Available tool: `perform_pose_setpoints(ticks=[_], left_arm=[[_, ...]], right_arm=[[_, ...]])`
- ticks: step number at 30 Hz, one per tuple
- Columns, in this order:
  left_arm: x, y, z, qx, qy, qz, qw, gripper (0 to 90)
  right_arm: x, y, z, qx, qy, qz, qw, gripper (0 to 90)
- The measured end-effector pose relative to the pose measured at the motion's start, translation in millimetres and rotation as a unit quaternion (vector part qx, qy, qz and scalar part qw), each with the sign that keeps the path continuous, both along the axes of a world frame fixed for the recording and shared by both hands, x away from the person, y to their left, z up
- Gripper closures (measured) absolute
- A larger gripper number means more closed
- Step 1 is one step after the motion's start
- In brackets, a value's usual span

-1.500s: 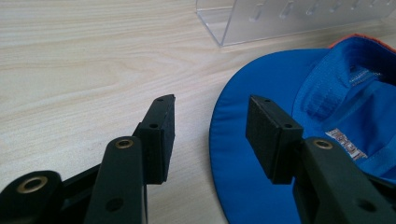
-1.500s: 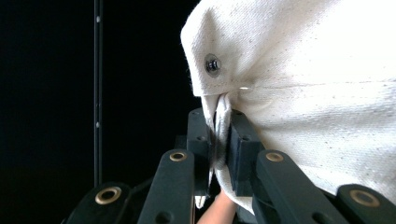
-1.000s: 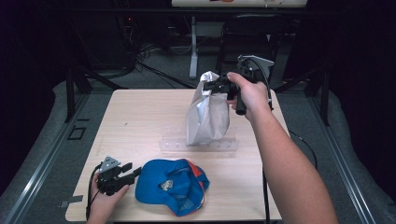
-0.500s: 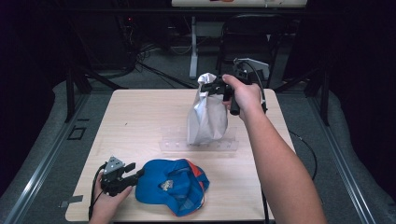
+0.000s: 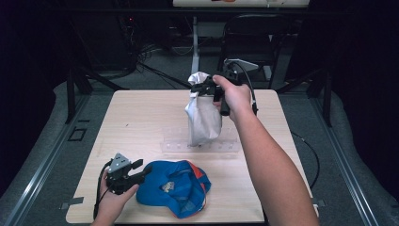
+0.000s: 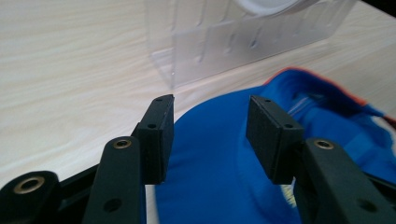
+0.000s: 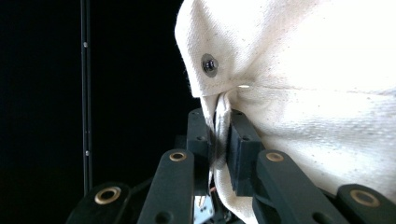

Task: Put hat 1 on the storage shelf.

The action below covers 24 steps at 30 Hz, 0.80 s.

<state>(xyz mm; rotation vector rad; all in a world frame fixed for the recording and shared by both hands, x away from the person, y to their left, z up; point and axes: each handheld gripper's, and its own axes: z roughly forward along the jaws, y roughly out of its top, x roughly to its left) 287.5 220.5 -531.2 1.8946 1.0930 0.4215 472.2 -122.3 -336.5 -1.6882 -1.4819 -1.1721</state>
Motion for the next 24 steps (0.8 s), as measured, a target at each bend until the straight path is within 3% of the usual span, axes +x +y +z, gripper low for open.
perform_pose_setpoints(ticks=[5,13,24], left_arm=[[4.1,-23.2,14.2,0.015,-0.024,-0.031,0.9991,52.8],[20.0,-55.6,29.3,0.013,-0.042,-0.051,0.9977,53.6],[39.7,-99.8,24.9,0.023,-0.035,-0.072,0.9965,55.0]], right_arm=[[2.9,11.6,-1.0,0.003,-0.001,0.006,1.0000,81.4],[6.2,32.7,-2.6,0.010,-0.002,0.027,0.9996,81.4],[5.4,34.7,-12.2,0.020,-0.005,0.032,0.9993,81.3]])
